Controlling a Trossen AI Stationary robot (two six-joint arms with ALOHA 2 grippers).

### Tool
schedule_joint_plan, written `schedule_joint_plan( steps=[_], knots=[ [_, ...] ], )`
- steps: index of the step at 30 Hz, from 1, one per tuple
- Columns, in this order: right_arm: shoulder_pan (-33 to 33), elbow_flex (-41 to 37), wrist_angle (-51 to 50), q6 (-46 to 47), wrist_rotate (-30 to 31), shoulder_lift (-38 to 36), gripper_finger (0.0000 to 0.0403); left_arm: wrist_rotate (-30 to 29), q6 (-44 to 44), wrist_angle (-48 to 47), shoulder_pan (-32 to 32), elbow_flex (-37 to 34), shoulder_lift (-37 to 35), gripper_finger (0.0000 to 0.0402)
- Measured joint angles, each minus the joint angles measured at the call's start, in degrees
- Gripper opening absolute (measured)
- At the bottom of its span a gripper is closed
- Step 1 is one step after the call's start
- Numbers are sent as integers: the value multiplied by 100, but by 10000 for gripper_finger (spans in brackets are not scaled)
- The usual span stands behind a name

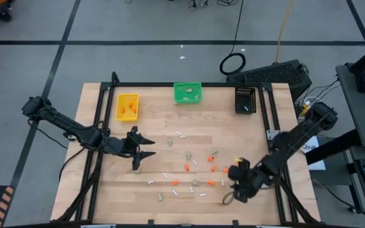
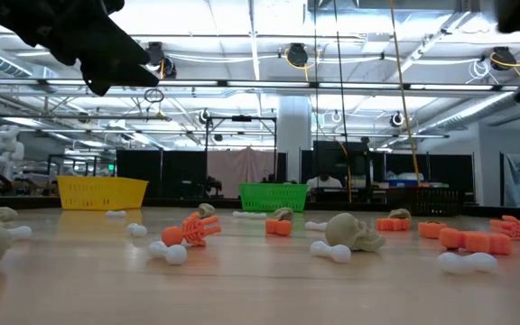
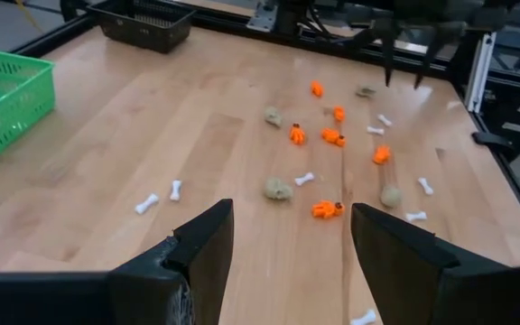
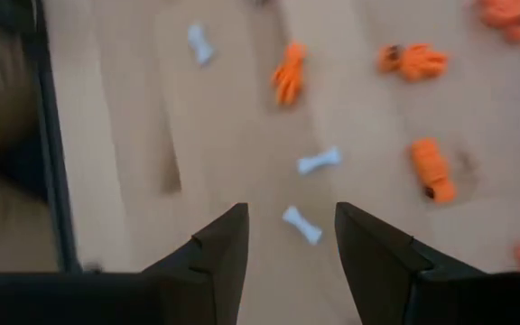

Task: Sort Halloween decoration
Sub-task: Put the white bone toy into the black bin

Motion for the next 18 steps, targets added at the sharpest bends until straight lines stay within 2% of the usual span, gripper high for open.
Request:
schedule_joint_plan(
  steps=[4,9,18],
  knots=[
    [196,0,109,-938,-4,265,143,-20,52,97,0,0,0,222],
    [213,0,109,-1570,-16,688,133,-24,52,133,0,2,0,222],
    [198,0,186,-1802,-152,838,130,-65,80,130,0,2,0,222]
  ],
)
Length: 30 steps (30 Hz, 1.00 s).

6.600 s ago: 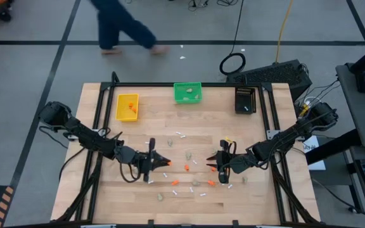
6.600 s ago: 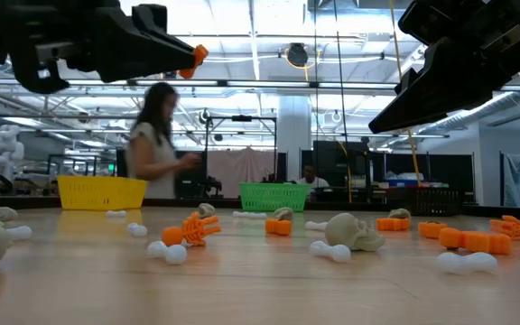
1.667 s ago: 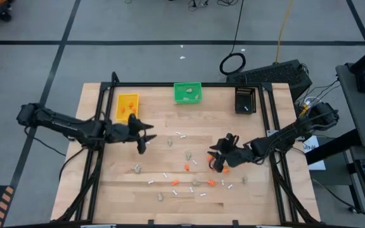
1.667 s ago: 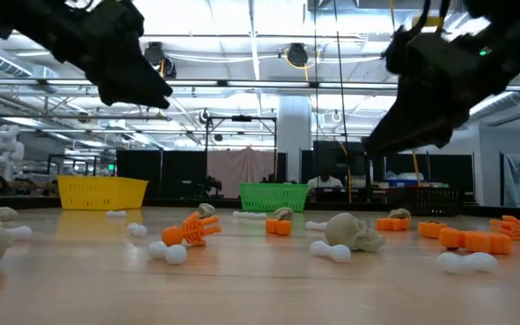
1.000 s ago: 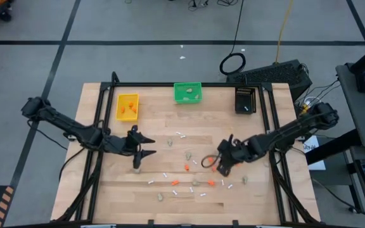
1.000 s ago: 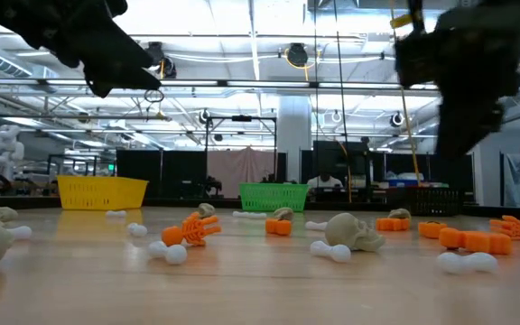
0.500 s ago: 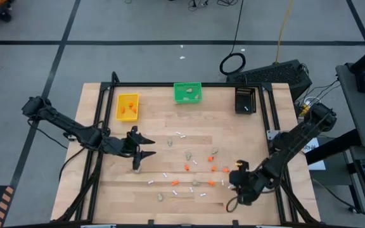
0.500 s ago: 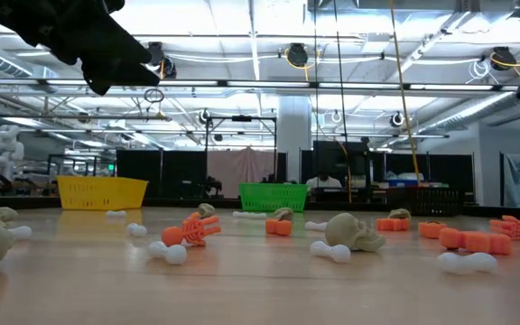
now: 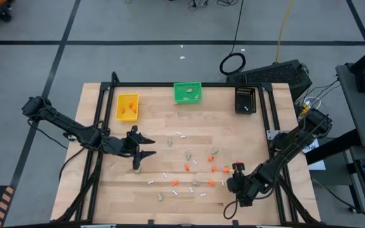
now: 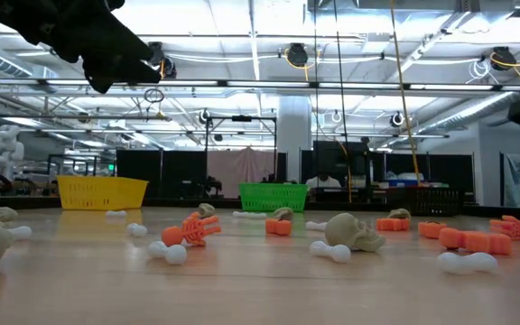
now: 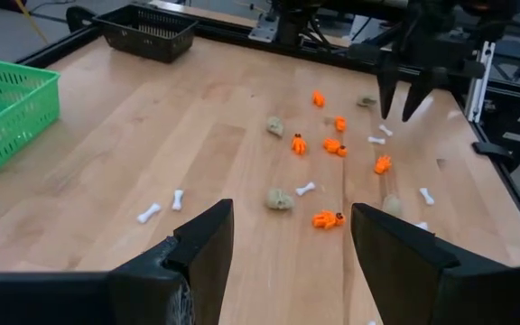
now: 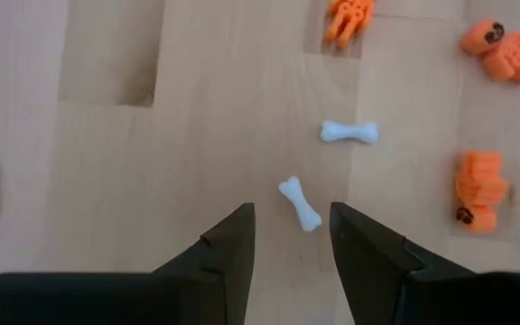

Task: Sort Halloween decoration
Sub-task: Put the white bone toy into the black bin

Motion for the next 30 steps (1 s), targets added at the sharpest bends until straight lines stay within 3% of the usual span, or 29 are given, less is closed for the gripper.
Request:
schedule_joint_plan(
  steps=[16,30],
  knots=[
    [-87,24,228,-559,1,700,124,-37,71,-10,0,0,0,222],
    [-87,8,373,-256,-28,665,19,-41,71,-8,0,0,0,222]
  ],
)
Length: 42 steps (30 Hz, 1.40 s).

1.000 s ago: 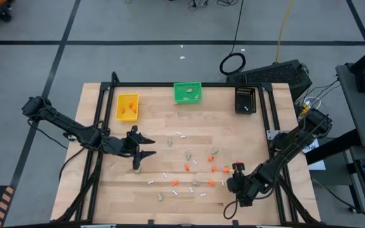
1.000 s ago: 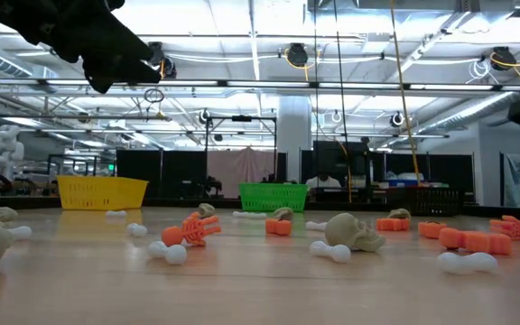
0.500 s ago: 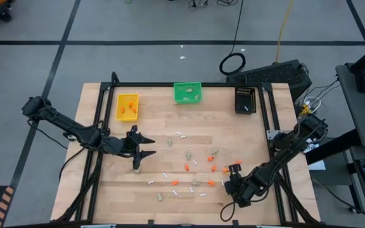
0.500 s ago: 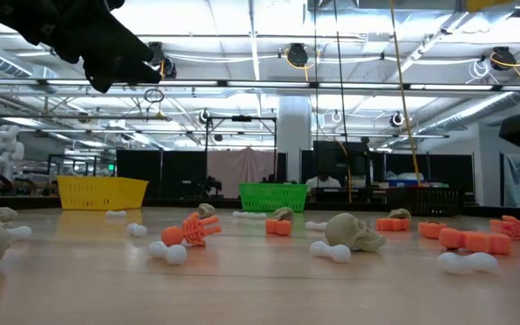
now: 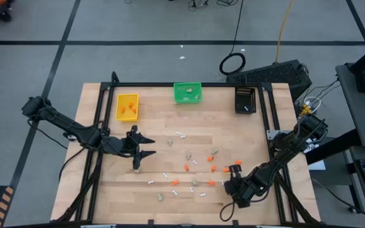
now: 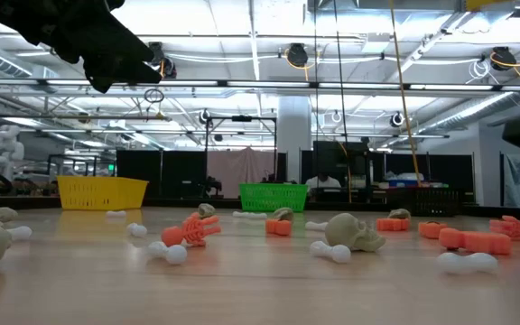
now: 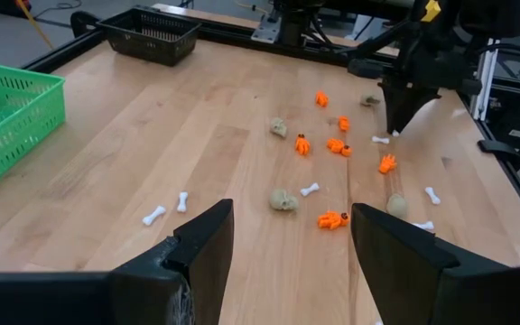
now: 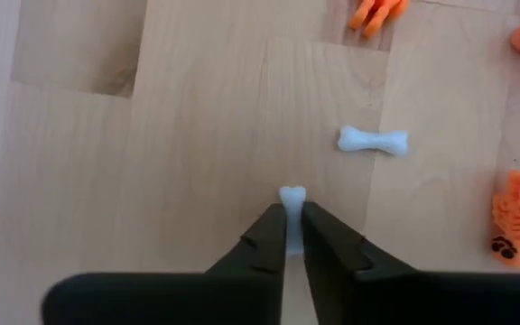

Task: Sort Halloween decoration
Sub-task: Put the white bone toy into the black bin

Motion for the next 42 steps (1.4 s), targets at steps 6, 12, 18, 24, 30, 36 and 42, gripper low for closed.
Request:
schedule_joint_plan(
  steps=[6,12,18,24,30,36,42],
  knots=[
    [-11,-3,36,652,-185,0,3,-1,0,0,0,0,0,222],
    [-11,-10,130,791,-241,4,2,-2,0,0,0,0,0,222],
    [-9,114,160,744,-282,23,2,-2,0,2,0,0,0,222],
    [-10,439,115,613,-399,37,2,-4,0,1,0,0,0,222],
    [-30,836,96,320,-225,33,2,-4,0,0,0,0,0,222],
    [-101,1234,111,-139,160,26,2,-4,0,2,0,0,-1,222],
    [-291,1402,700,-1159,885,19,2,-4,0,0,0,0,-1,222]
  ],
)
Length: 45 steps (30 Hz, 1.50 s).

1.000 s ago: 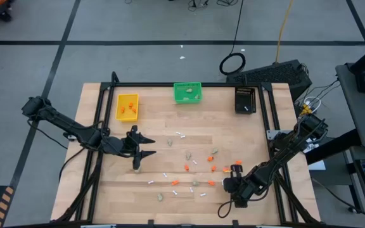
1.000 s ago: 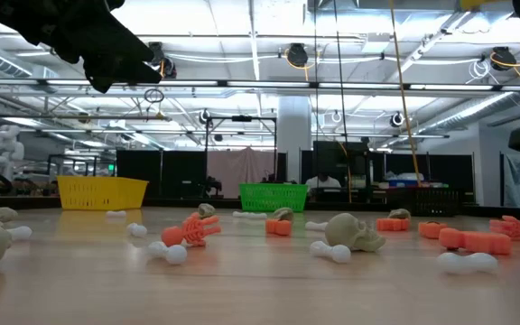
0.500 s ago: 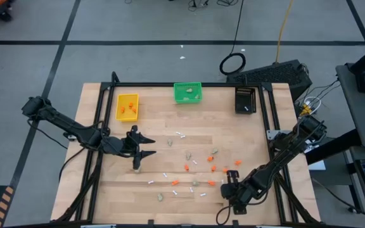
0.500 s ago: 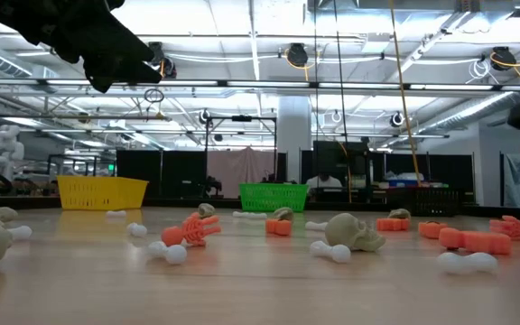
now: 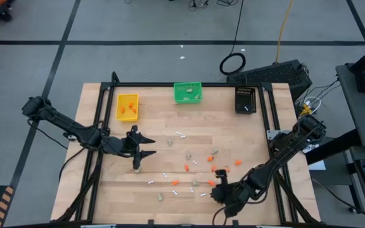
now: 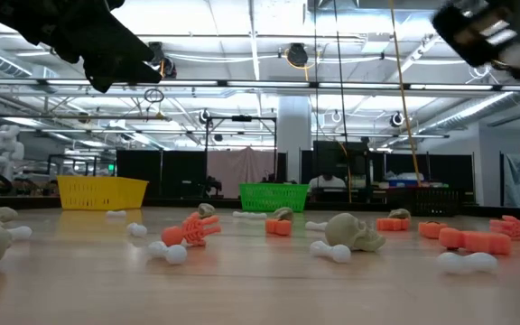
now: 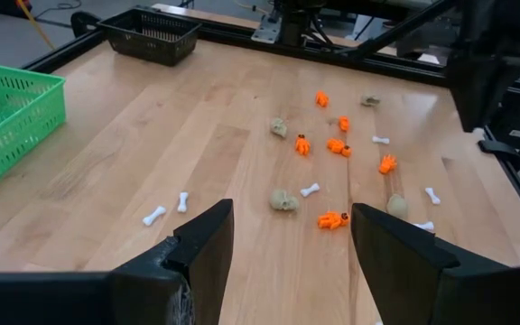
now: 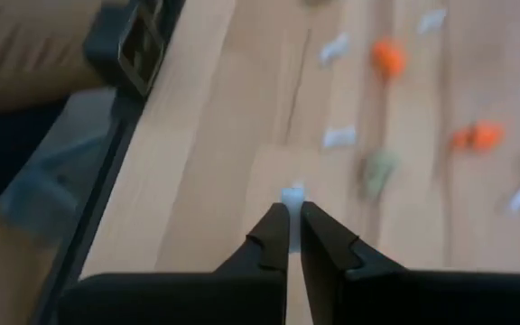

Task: Sort Halloween decoration
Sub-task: Put the white bone toy into the black bin

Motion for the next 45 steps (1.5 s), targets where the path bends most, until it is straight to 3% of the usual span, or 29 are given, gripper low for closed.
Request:
schedule_joint_plan(
  steps=[4,8,16,26,36,45],
  knots=[
    [-186,-12,753,-684,482,-2,2,-1,0,1,0,0,0,222],
    [-394,-261,2252,-1540,907,-4,2,-2,0,0,0,0,1,222],
    [-864,-1072,5134,-2714,955,-4,2,-8,171,7,2,0,-1,222],
    [-1414,-1688,6485,-2654,943,81,2,-46,339,21,0,2,-2,222],
    [-2032,-1805,8430,-2659,463,1078,2,-44,157,12,2,4,-2,222],
    [-2079,-1803,8648,-2492,328,1509,2,-44,151,1,2,4,-2,222]
  ],
)
